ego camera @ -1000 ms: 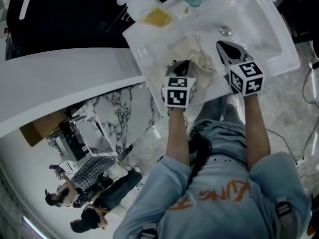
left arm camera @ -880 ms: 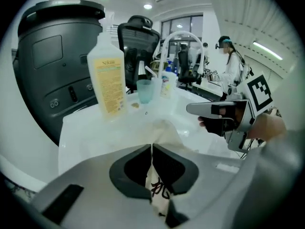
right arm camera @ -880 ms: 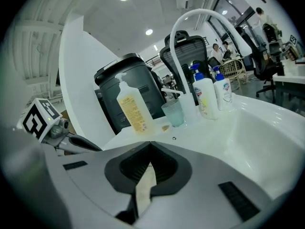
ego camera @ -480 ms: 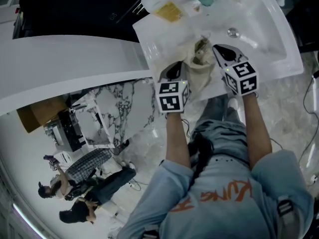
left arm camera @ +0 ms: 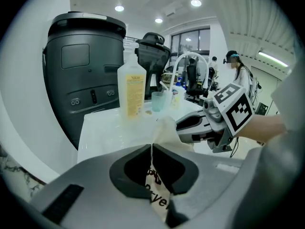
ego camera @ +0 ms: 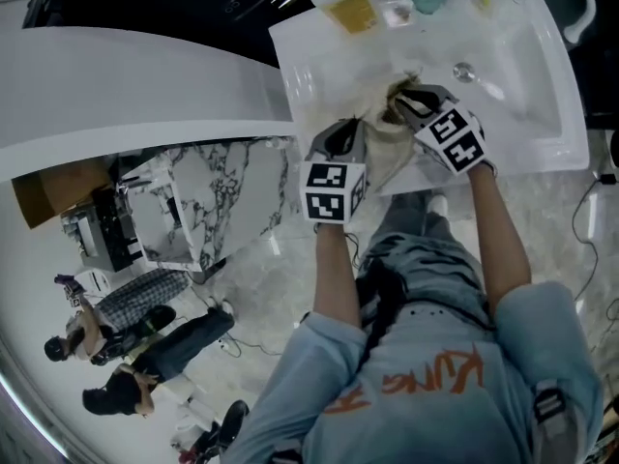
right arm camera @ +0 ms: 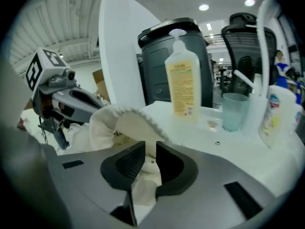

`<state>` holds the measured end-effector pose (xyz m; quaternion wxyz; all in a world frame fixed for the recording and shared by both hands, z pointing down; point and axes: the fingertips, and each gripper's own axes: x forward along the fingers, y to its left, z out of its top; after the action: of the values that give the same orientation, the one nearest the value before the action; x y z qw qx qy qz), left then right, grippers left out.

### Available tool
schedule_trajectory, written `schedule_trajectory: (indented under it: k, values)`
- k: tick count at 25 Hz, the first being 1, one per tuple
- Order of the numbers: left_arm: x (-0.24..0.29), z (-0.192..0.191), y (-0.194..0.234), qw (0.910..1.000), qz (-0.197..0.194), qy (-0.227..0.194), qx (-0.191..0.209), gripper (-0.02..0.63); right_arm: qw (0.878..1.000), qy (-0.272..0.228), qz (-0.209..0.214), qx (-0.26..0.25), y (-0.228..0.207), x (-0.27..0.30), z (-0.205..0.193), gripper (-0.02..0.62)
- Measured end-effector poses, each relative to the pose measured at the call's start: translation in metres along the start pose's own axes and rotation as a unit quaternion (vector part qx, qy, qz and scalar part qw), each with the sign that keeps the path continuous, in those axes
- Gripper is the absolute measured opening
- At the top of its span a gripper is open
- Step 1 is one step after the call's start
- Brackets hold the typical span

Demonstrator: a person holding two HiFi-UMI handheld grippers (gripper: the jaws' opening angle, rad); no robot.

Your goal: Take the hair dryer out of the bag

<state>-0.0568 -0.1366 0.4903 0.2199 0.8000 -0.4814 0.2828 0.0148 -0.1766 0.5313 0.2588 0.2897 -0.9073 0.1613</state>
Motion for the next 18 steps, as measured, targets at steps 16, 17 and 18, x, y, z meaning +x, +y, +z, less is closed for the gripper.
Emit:
schedule_trajectory:
  k: [16, 17, 18]
  values:
    - [-0.001, -0.013, 0.001, 0.9961, -0.068, -0.042, -0.036, 0.012, 0.898, 0.181, 0.212, -0.340, 0.049, 0.038, -0.035, 0.223]
    - [-0.002, -0.013, 0.000, 0.9957, -0.074, -0.044, -0.035, 0.012, 0.888, 0.191, 0.220, -0.355, 0.051, 0.040, -0.037, 0.235]
    - [-0.002, -0.015, 0.000, 0.9953, -0.078, -0.044, -0.035, 0.012, 0.878, 0.201, 0.229, -0.369, 0.053, 0.041, -0.040, 0.245]
